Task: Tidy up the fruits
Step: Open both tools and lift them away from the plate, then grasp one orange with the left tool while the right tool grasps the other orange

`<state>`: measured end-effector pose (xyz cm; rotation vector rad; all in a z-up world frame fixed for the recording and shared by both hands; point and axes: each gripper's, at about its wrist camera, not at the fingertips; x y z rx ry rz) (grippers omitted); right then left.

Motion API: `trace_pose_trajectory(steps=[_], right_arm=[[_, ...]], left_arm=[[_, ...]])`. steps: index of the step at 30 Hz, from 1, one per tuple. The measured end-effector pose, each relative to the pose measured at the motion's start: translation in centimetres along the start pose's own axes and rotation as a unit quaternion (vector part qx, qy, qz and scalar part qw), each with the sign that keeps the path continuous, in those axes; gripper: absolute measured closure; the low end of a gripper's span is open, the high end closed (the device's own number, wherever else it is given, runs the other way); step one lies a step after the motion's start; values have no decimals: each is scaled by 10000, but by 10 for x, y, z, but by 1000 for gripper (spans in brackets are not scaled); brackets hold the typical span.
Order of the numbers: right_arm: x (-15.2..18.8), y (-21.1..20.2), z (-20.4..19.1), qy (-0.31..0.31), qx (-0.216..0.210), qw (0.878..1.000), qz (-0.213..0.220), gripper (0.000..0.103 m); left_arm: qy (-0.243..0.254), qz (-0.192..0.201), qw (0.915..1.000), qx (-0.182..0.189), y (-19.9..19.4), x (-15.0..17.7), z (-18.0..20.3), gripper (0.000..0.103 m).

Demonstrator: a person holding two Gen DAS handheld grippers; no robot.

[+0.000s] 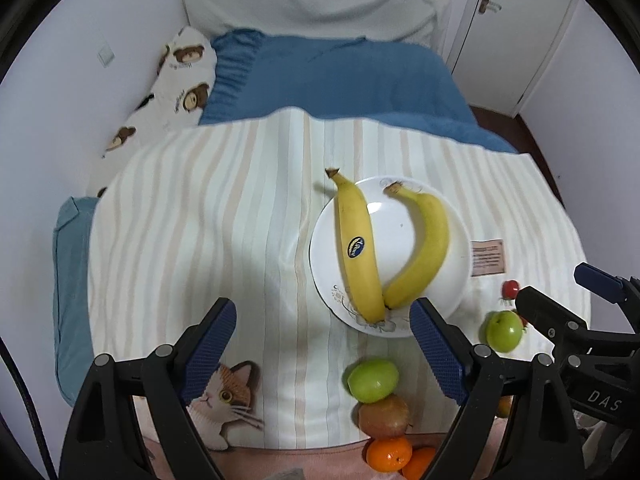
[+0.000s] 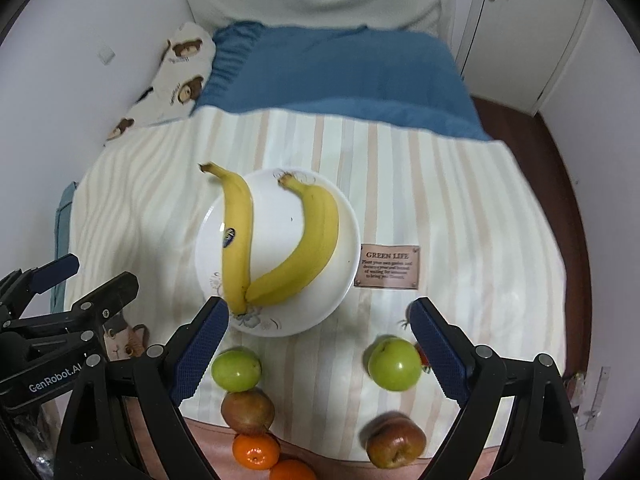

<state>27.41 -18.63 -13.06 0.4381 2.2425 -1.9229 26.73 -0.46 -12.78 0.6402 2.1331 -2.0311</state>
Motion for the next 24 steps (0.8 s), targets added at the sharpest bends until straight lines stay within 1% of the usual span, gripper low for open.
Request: trace_pose_trajectory(steps=[3, 6, 12, 15, 19, 21, 22, 24], right_arm=[[13, -30, -1, -55, -39, 9995, 295, 9], [24, -53, -1, -82, -92, 9987, 497, 9], [50, -92, 1, 17, -350, 9977, 588, 9], [63, -102, 7, 129, -484, 9973, 533, 9], [90, -94, 17, 288, -592, 9976, 195, 9], [108, -74, 25, 357, -576, 9976, -163, 9], [121, -58, 31, 429, -570, 9965, -426, 9], [145, -26, 43, 579, -655, 9921, -902, 9]], left_arm=[[40, 205, 9998, -45, -23, 9, 3, 14], [59, 307, 9995, -59, -41, 20, 7, 14], [55, 518, 9986, -22, -74, 38, 14, 14], [14, 521, 9986, 67, -83, 48, 16, 14], [70, 339, 9993, 102, -72, 63, 22, 14], [146, 53, 9998, 151, -51, 77, 27, 14], [167, -60, 9997, 195, -42, 84, 30, 14], [309, -445, 9981, 279, -11, 107, 40, 14]])
Point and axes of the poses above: each gripper's, at about its wrist camera, not at the fingertips, and y roughly the way its jaws point, z to its right, x to its underside, and after that the axes turned 14 degrees about y, right-handed
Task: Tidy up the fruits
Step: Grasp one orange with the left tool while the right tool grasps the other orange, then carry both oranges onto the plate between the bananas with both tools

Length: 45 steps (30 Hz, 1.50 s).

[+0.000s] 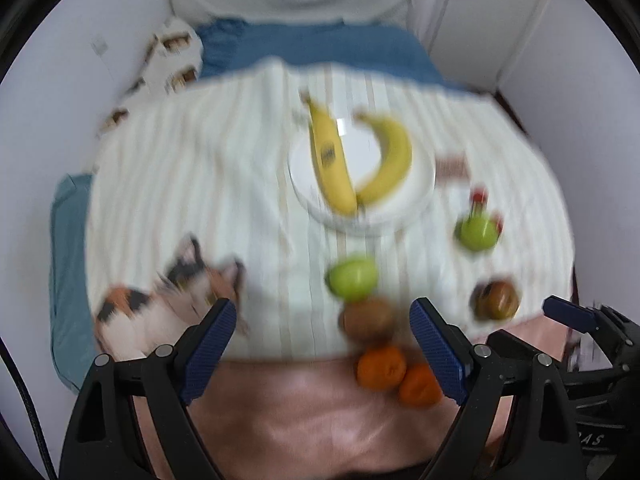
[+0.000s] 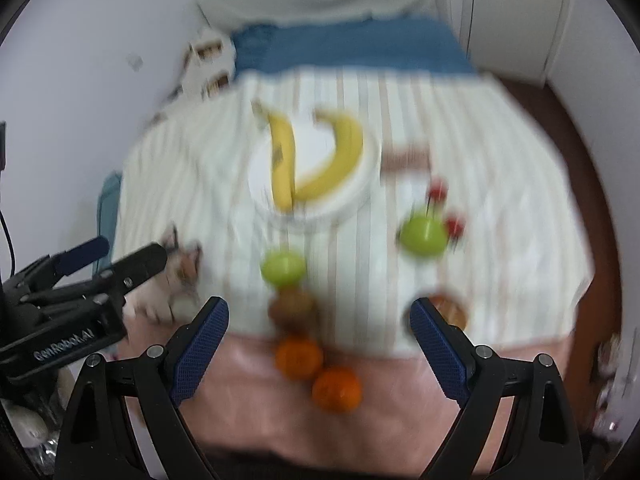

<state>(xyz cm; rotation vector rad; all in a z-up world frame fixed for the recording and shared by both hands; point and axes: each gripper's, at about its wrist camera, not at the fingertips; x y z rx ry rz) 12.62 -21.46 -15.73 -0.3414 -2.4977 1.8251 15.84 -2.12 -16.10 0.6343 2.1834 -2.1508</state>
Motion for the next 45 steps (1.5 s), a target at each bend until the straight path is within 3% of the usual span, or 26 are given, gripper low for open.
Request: trace_pose_trajectory(steps=[1, 4, 7, 10, 14, 15, 17, 22, 28, 31, 32, 38, 45], right_arm=[[7, 15, 9, 66, -10, 9998, -179, 10], [32, 62, 30, 139, 16, 9975, -693, 25], [54, 101, 41, 79, 105, 9947, -1019, 27], [72, 139, 45, 3, 254, 9911, -1308, 27], [83, 169, 45, -52, 380, 9912, -1264, 27], [86, 170, 44, -134, 425, 9917, -1202, 28], [92, 167, 44, -228, 580, 9927, -1030, 37], [100, 144, 66, -113, 650, 9948, -778, 38], [104, 129, 97, 152, 707, 9945, -756, 38], [106, 129, 102, 169, 718, 9945, -742, 37], [107, 129, 102, 155, 743, 9944, -730, 37], [113, 132, 103, 160, 718, 9946, -729, 37], [111, 145, 90, 226, 309, 9936, -1059, 37]], left_arm=[[55, -161, 9999, 31, 12, 8, 4, 14], [135, -867, 9958, 243, 65, 36, 14, 14], [19, -1365, 9900, 358, 101, 59, 13, 14], [-34, -1562, 9871, 342, 119, 71, 12, 14], [-90, -1616, 9859, 421, 127, 76, 13, 14], [-71, -1595, 9862, 439, 127, 75, 15, 14], [-58, -1559, 9864, 521, 127, 71, 20, 14], [101, -1497, 9846, 892, 128, 58, 44, 14], [546, -1836, 9734, 1255, 158, 46, 94, 14], [874, -1841, 9740, 993, 173, 44, 114, 23], [1010, -1788, 9754, 807, 177, 44, 120, 42], [1184, -1665, 9769, 622, 170, 54, 119, 42], [779, -1812, 9794, 435, 144, 98, 75, 42]])
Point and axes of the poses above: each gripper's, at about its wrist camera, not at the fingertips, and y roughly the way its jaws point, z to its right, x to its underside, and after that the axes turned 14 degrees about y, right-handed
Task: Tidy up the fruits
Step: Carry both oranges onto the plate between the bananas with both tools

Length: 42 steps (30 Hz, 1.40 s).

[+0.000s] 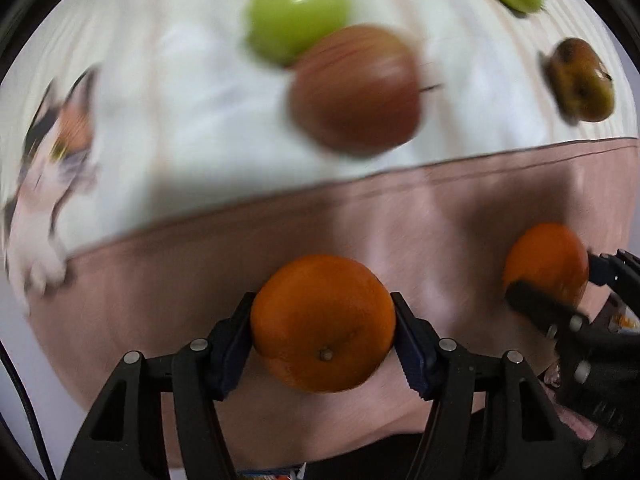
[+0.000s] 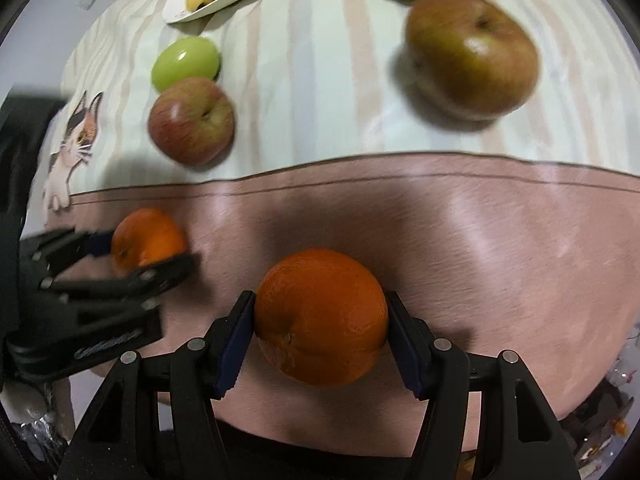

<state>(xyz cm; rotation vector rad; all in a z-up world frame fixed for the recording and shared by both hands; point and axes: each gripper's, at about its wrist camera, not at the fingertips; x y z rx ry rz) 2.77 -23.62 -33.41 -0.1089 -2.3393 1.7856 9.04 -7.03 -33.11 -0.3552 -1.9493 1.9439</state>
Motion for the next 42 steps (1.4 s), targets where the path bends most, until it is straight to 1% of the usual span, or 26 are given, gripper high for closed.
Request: trace_pose_trajectory(steps=[3, 6, 10, 11, 12, 14, 20, 21, 23, 25, 29, 33, 38, 39, 40, 41, 42], right_arm=[[2, 14, -12, -149, 29, 9999, -66, 37], [-1, 24, -23, -227, 73, 9996, -131, 37], [-6, 32, -32, -260, 199, 9993, -178, 37], [1, 24, -20, -270, 171, 9992, -260, 37], [-1, 25, -20, -256, 196, 9991, -265, 37], [-1, 30, -19, -258, 255, 9990, -276, 37], [2, 44, -30, -480, 612, 9967, -226, 35], [3, 44, -29, -484, 629, 9966, -200, 36], [5, 40, -30, -469, 556, 9972, -163, 37], [6, 32, -30, -424, 408, 9982, -138, 37], [7, 8, -32, -405, 154, 9990, -129, 37], [1, -25, -37, -500, -139, 9987, -10, 37], [-26, -69, -49, -569, -478, 9970, 220, 37], [-36, -77, -50, -614, -508, 9957, 466, 37], [-50, -87, -50, -644, -570, 9949, 519, 37], [-59, -95, -52, -652, -624, 9943, 570, 37], [-68, -103, -52, -658, -679, 9936, 625, 37]], left_arm=[[-289, -32, 9995, 99, 9, 11, -12, 42], [-391, -14, 9992, 92, 14, 10, -15, 41], [-411, -7, 9992, 27, 23, 10, -9, 41], [-400, 0, 9992, 23, 26, 8, -17, 41], [-381, -1, 9993, 17, 28, 7, -25, 41], [-352, -5, 9994, -9, 32, 7, -23, 41], [-341, 34, 9993, -144, 36, 11, -14, 41], [-334, 44, 9993, -161, 30, 20, -8, 42], [-382, 104, 9991, -148, 21, 24, -8, 42], [-402, 145, 9990, -134, 10, 23, 1, 42], [-492, 334, 9982, -52, -20, 24, 6, 42], [-652, 624, 9958, 157, -57, 19, 6, 42], [-835, 1149, 9888, 464, -116, 0, -6, 42], [-843, 1240, 9874, 506, -126, -6, -8, 42], [-841, 1326, 9859, 571, -138, -17, -13, 42], [-878, 1403, 9842, 633, -148, -28, -22, 42], [-873, 1467, 9830, 676, -152, -38, -43, 42]])
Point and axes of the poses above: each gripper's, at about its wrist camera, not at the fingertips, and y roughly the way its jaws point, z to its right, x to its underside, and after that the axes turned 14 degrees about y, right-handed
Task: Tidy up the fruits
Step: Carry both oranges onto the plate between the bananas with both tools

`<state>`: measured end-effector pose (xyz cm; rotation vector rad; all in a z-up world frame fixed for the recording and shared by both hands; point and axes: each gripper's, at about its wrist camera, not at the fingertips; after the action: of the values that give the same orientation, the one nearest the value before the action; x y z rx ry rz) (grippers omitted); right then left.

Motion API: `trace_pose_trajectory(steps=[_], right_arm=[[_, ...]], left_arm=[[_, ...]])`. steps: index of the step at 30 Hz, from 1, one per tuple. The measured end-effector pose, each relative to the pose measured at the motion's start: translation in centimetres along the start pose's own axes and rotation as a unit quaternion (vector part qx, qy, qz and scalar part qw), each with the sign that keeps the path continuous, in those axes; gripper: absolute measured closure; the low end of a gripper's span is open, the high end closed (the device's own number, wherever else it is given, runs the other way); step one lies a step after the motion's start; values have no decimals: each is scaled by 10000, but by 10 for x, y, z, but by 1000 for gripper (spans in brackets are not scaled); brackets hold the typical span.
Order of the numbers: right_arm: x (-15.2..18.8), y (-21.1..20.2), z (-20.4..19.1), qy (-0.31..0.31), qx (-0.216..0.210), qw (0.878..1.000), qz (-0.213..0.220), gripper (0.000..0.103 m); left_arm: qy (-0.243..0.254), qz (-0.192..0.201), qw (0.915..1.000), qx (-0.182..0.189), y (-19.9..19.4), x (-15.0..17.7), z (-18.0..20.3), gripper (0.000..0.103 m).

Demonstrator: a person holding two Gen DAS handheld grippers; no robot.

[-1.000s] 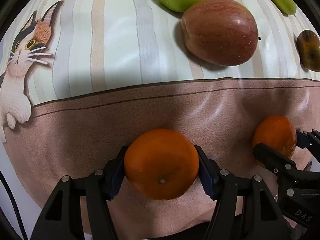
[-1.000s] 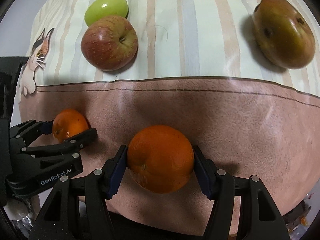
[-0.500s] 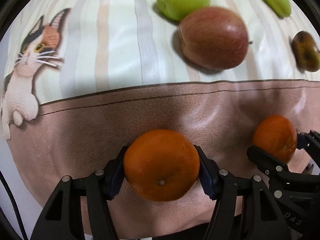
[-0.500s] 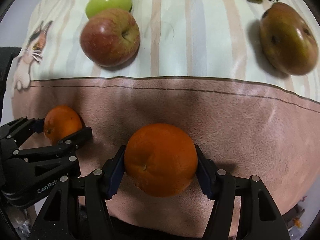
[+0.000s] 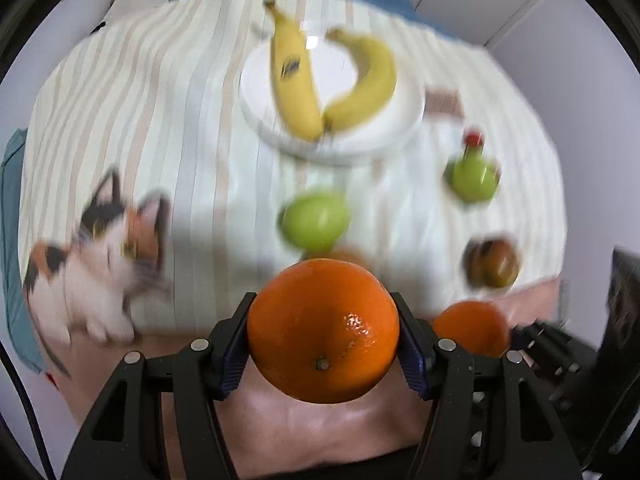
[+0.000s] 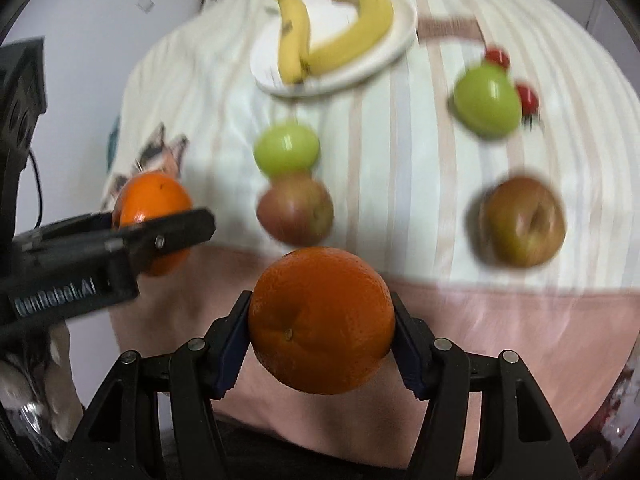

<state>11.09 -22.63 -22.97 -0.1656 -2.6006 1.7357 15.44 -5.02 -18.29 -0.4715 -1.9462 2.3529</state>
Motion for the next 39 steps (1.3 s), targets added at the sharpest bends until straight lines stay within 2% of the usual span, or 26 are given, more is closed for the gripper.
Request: trace_pose_trajectory(steps=[3, 7, 10, 13, 17, 21, 26, 29, 30, 31, 39], right_arm=[[-40, -10, -8, -8, -82, 9997, 245, 37], [-111, -13, -26, -24, -139, 9979, 627, 37], [-160, 4, -43, -43, -90, 9966, 820, 37], [-198, 22, -49, 50, -115, 9968, 795, 37], [-234, 49, -53, 266, -211, 9976, 612, 37], [-253, 76, -54, 512, -331, 9974, 376, 37], [-260, 95, -52, 674, -423, 9966, 204, 35], [-264, 101, -51, 831, -611, 9946, 53, 35], [-266, 102, -53, 827, -535, 9951, 43, 34], [-267, 103, -55, 800, -506, 9955, 51, 29], [-265, 102, -59, 746, -345, 9966, 88, 27]], left_arm=[[52, 181, 9998, 17, -2, -68, -25, 42], [114, 252, 9996, -52, 8, -135, -48, 42], [113, 87, 9999, -8, 28, -183, -65, 42], [183, -230, 9996, 2, 56, -229, -77, 42], [233, -616, 9978, 45, 99, -262, -84, 42], [301, -1028, 9940, 203, 128, -276, -88, 42], [382, -1262, 9912, 146, 140, -280, -92, 41], [309, -1294, 9907, 288, 142, -280, -94, 41], [354, -1302, 9905, 249, 142, -279, -92, 41], [391, -1313, 9903, 212, 142, -279, -91, 41], [354, -1198, 9921, 101, 145, -273, -87, 38]])
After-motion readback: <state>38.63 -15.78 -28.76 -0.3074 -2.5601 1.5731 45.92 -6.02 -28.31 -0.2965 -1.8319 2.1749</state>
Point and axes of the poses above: each gripper's, at about its wrist camera, not at the fingertips, and y roughly the way its jaws point, z to its right, x to its underside, and after that the axes turned 14 degrees about y, right-handed
